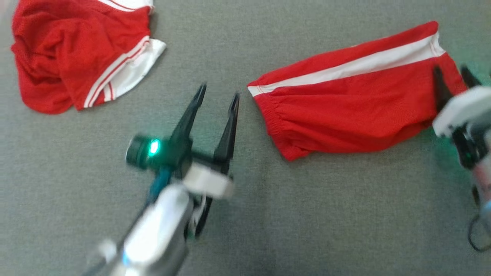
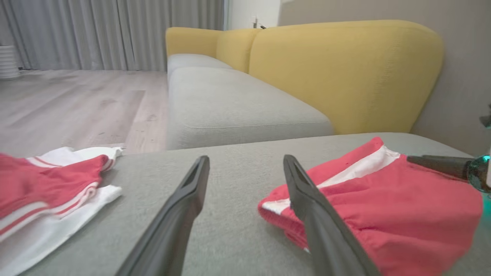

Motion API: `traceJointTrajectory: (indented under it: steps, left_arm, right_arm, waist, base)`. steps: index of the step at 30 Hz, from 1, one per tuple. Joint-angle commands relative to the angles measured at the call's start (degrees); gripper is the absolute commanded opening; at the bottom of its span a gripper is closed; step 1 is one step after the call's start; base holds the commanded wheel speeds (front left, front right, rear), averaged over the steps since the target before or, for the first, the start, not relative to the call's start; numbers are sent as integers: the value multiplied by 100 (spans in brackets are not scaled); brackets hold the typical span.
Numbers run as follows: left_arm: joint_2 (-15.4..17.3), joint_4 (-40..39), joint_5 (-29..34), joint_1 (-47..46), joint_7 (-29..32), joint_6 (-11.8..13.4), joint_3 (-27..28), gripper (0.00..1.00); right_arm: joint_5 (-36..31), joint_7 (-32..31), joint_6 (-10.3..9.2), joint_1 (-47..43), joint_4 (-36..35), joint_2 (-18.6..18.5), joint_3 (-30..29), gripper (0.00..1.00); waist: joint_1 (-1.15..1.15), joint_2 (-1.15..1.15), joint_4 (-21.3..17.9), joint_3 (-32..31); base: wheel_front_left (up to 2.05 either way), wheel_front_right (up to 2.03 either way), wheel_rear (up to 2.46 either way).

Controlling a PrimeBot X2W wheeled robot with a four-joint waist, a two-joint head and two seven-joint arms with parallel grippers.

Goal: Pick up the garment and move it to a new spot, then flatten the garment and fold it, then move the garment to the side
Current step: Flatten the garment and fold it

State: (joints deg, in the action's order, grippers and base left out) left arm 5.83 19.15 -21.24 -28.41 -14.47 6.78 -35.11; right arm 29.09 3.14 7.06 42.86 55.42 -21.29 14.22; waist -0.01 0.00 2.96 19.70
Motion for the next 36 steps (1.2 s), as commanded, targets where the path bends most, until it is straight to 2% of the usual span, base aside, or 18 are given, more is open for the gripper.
traceJointTrajectory:
  steps: [1, 4, 9, 10, 11, 17, 22, 30, 36]
  left_arm:
    - [105, -438, 208, 279, -51, 143, 309, 100]
    - [57, -956, 504, 860, -51, 257, 494, 100]
    - [-35, -1422, 758, 1401, -52, 189, 679, 100]
    - [-50, -1474, 794, 1452, -52, 172, 721, 100]
    - [-63, -1515, 829, 1491, -52, 150, 760, 100]
    - [-105, -1634, 986, 1638, -52, 67, 967, 100]
    - [-137, -1714, 1075, 1812, -52, -37, 1137, 100]
    - [-193, -1728, 1213, 1931, -52, -196, 1254, 100]
    - [-230, -1660, 1257, 1985, -52, -255, 1316, 100]
  right_arm:
    - [148, -94, 43, -85, -1, -134, 65, 100]
    - [315, -289, 43, -193, 318, -218, 59, 100]
    - [653, -645, 43, -272, 613, -157, 121, 100]
    - [758, -765, 43, -280, 625, -111, 145, 89]
    - [861, -881, 43, -294, 610, -74, 184, 0]
    - [1004, -673, 43, -276, 496, -172, 353, 0]
    - [1066, -423, 43, -313, 662, -296, 366, 0]
    - [1116, 52, 43, -433, 609, -716, 419, 0]
    - [1034, 345, 43, -163, 304, -603, 622, 0]
  waist:
    - [1, 0, 101, -86]
    - [1, 0, 256, -152]
    - [1, 0, 491, -195]
    - [1, 0, 509, -202]
    - [1, 0, 521, -219]
    - [1, 0, 382, -379]
    - [1, 0, 27, -614]
    - [1, 0, -466, -740]
    - [1, 0, -616, -895]
  base:
    - [0, 0, 0]
    - [0, 0, 0]
    - [0, 0, 0]
    - [0, 0, 0]
    - [0, 0, 0]
    - [0, 0, 0]
    - [0, 0, 0]
    - [0, 0, 0]
    - [0, 0, 0]
